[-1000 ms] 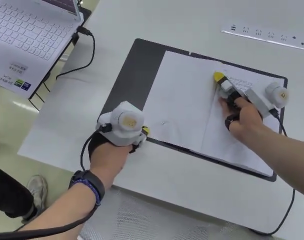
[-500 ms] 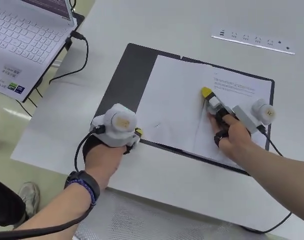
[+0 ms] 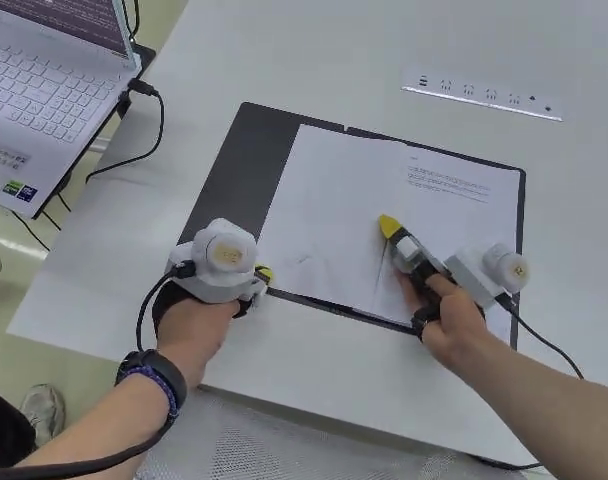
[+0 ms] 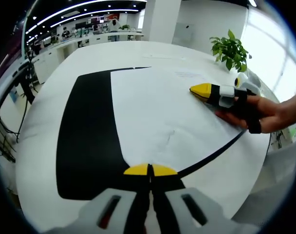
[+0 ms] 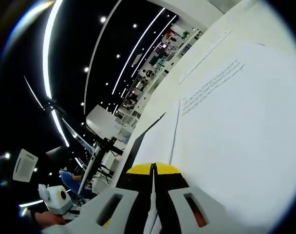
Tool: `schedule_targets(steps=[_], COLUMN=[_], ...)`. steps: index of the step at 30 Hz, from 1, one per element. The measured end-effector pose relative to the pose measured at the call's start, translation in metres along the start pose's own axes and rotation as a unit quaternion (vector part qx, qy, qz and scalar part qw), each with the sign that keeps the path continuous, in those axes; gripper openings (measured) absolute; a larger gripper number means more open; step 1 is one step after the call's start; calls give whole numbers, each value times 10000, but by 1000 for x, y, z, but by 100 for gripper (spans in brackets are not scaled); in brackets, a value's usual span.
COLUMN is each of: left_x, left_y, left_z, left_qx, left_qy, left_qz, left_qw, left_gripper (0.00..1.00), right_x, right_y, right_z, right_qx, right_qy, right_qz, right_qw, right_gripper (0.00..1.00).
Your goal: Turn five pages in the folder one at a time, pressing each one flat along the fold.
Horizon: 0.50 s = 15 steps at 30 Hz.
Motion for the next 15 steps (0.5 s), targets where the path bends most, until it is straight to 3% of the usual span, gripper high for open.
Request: schedule_targets(steps=[15], left_x=[0], left_y=[1], left_z=[0], left_qx=[-10], left_qy=[57], left_qz=[63], left_qw=[10000], left_gripper=[0], right_x=[-19], right_y=[9], right_z=[-15], right_qx=[2], right_qy=[-185], right_qz=[48], right_qw=[9998], right_gripper=[0])
Point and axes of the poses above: the centre of the closed fingertips' face, and the gripper's own axes: z roughly forward along the fingers, y roughly to its right, x roughly out of its top, the point moved 3 cm from there along -z, roughly backward along the fingers, and after that the axes turned 12 degrees about z, right-handed, at the moved point
